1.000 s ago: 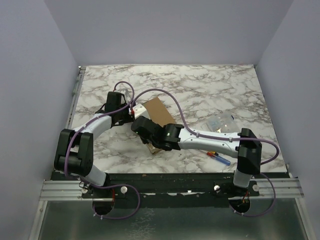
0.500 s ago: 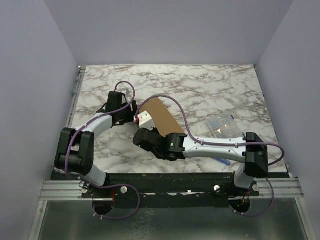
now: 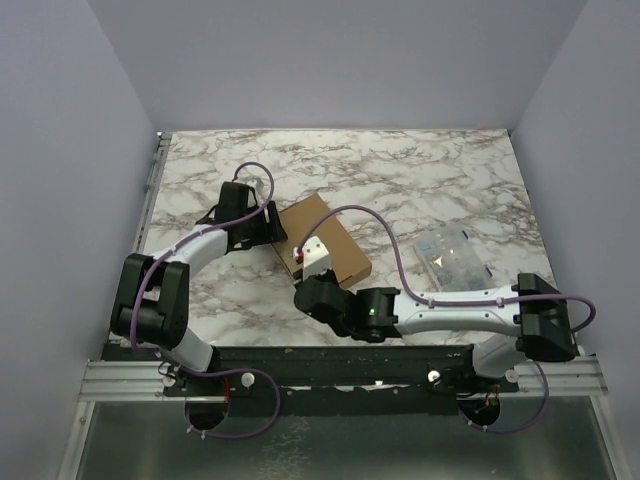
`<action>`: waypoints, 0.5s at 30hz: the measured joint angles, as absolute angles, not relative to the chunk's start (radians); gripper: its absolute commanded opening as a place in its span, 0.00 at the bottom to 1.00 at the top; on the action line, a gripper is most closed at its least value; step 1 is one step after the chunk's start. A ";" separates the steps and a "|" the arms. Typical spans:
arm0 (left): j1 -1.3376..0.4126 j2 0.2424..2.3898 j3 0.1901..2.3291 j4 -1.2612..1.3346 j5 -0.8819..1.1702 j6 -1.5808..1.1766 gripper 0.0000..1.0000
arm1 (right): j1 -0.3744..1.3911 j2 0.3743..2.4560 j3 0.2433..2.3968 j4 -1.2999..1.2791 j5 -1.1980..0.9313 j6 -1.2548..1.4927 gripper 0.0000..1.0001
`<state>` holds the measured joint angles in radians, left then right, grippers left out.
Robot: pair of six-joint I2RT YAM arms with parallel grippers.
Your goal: Unpack the express box
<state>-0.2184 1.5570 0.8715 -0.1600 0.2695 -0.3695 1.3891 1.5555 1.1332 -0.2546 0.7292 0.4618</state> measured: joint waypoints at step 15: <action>-0.225 1.558 0.875 -0.165 0.261 -0.366 0.71 | 1.464 1.457 0.878 0.105 0.826 0.336 0.00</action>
